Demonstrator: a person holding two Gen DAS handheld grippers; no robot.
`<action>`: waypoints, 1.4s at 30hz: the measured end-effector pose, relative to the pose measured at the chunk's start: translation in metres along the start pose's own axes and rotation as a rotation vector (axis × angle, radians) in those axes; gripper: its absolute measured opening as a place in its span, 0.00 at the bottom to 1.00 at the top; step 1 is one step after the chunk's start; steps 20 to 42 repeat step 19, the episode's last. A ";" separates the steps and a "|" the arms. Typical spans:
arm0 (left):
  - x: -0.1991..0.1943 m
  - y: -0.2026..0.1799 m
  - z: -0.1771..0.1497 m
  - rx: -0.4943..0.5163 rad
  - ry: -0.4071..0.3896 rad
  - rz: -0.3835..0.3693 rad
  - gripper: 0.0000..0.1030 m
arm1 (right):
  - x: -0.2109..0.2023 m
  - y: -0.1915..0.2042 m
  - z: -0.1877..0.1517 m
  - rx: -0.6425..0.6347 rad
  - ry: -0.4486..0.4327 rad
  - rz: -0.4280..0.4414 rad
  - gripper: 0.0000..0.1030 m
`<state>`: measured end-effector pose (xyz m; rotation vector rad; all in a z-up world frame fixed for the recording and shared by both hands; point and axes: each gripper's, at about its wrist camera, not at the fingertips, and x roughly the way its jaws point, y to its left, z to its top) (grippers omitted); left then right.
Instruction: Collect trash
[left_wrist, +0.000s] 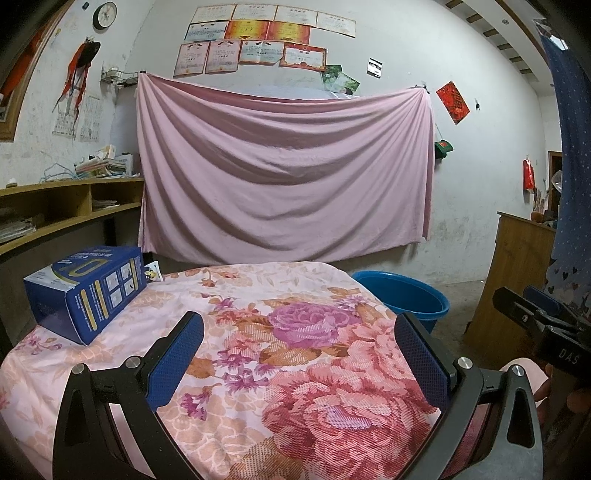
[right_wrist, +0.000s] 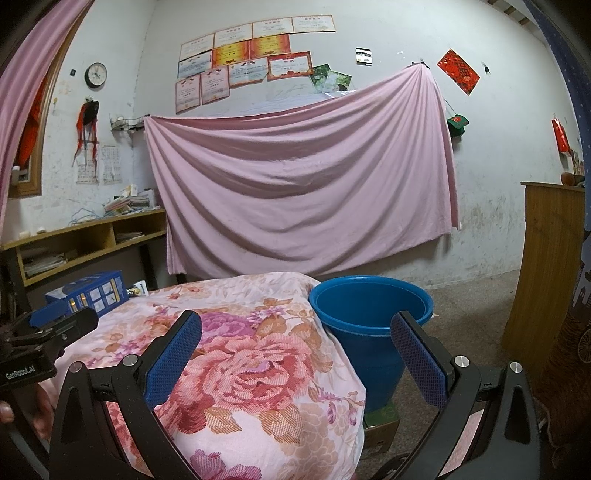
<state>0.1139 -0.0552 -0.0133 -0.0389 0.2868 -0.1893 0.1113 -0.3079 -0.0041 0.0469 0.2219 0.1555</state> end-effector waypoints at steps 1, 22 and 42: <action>0.000 -0.001 0.000 0.006 0.000 0.004 0.98 | 0.000 0.000 0.000 0.000 0.000 0.000 1.00; -0.001 0.004 -0.002 0.022 -0.007 0.030 0.98 | -0.001 0.002 0.000 0.001 0.002 -0.001 1.00; -0.001 0.004 -0.002 0.022 -0.007 0.030 0.98 | -0.001 0.002 0.000 0.001 0.002 -0.001 1.00</action>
